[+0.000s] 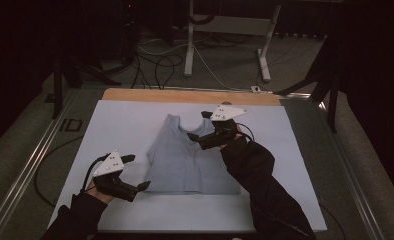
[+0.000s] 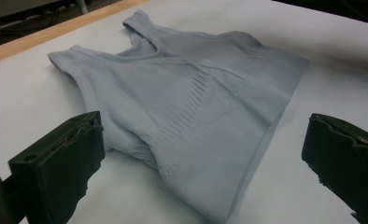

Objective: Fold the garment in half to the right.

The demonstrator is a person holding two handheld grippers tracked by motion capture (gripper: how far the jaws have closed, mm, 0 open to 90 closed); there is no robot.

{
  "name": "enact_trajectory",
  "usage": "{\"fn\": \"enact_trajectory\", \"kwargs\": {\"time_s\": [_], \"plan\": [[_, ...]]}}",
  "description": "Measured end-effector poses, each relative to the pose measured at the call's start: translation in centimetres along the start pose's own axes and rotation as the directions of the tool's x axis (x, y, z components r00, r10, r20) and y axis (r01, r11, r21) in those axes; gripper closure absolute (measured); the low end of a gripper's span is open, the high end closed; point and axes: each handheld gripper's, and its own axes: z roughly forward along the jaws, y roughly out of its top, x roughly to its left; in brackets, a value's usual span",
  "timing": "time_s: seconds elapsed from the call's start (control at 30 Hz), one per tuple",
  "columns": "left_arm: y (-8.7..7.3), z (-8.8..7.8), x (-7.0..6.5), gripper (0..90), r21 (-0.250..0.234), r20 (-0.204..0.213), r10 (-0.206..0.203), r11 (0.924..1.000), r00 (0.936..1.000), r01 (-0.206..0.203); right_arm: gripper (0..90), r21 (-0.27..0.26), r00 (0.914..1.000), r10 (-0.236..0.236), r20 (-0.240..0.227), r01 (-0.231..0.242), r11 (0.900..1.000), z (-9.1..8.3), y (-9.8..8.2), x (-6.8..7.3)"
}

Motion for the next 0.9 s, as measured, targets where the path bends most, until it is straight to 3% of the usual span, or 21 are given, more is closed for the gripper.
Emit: {"fn": "enact_trajectory", "kwargs": {"time_s": [0.27, 0.4, 0.7, 0.9], "plan": [[-0.4, 1.1, -0.2, 0.5, 0.027, -0.014, -0.009, 0.9996, 0.9999, 0.009, 8.3, -0.008, 0.9994, 0.034, -0.01, -0.034, 0.999, 2.6, 0.8, -0.9], [-0.7, 1.4, -0.2, 0.5, 0.04, -0.006, -0.028, 0.9988, 0.9996, 0.028, 8.3, 0.011, 0.9994, 0.032, -0.017, -0.032, 0.999, 4.1, 0.9, -1.3], [-1.5, 2.2, 0.0, 0.5, 0.063, -0.014, -0.03, 0.9975, 0.9995, 0.031, 8.3, 0.045, 0.9992, 0.037, -0.015, -0.036, 0.998, 6.6, 0.8, -1.8], [-2.1, 3.2, 0.3, 0.5, 0.134, 0.002, -0.083, 0.9876, 0.9966, 0.082, 8.3, 0.068, 0.9985, 0.051, -0.019, -0.05, 0.996, 8.5, 0.8, -2.2]]}}
